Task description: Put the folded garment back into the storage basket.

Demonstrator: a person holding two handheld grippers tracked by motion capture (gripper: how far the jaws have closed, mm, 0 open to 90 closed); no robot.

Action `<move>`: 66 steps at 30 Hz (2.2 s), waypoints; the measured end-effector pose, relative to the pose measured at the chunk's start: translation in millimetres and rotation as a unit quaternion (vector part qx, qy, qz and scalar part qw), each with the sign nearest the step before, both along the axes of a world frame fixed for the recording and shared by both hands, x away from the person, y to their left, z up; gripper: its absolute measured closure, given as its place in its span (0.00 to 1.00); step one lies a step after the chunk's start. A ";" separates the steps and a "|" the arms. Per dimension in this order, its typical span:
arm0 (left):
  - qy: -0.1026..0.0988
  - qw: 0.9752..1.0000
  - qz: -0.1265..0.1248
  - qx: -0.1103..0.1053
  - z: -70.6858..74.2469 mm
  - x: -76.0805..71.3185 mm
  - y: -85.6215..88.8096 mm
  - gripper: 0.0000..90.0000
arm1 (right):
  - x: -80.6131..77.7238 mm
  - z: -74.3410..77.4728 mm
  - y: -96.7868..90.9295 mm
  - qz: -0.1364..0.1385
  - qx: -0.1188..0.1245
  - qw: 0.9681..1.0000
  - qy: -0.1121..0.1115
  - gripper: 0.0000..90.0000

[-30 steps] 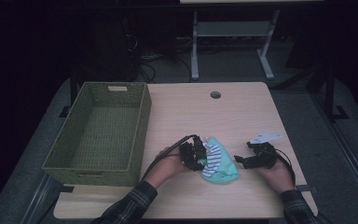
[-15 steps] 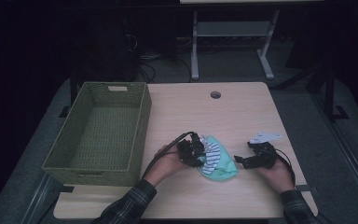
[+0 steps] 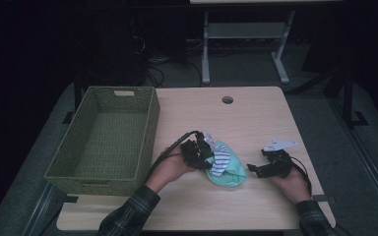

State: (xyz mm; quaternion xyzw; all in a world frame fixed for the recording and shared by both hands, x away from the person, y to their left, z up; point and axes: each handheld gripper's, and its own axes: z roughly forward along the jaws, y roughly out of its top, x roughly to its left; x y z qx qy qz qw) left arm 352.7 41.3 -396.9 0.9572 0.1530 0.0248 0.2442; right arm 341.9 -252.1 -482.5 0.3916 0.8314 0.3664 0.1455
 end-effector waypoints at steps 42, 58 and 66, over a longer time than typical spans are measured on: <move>-0.050 0.997 0.058 -0.015 114.2 11.6 81.4 0.85 | 0.5 -0.3 -0.5 0.000 -0.001 1.000 -0.003 0.15; -0.065 0.990 0.121 -0.025 136.5 14.8 136.4 0.85 | 0.6 -0.4 -0.5 -0.003 0.000 1.000 -0.004 0.15; -0.071 0.986 0.147 -0.019 145.0 13.9 157.8 0.85 | 0.6 -0.4 0.0 -0.007 -0.001 1.000 -0.003 0.15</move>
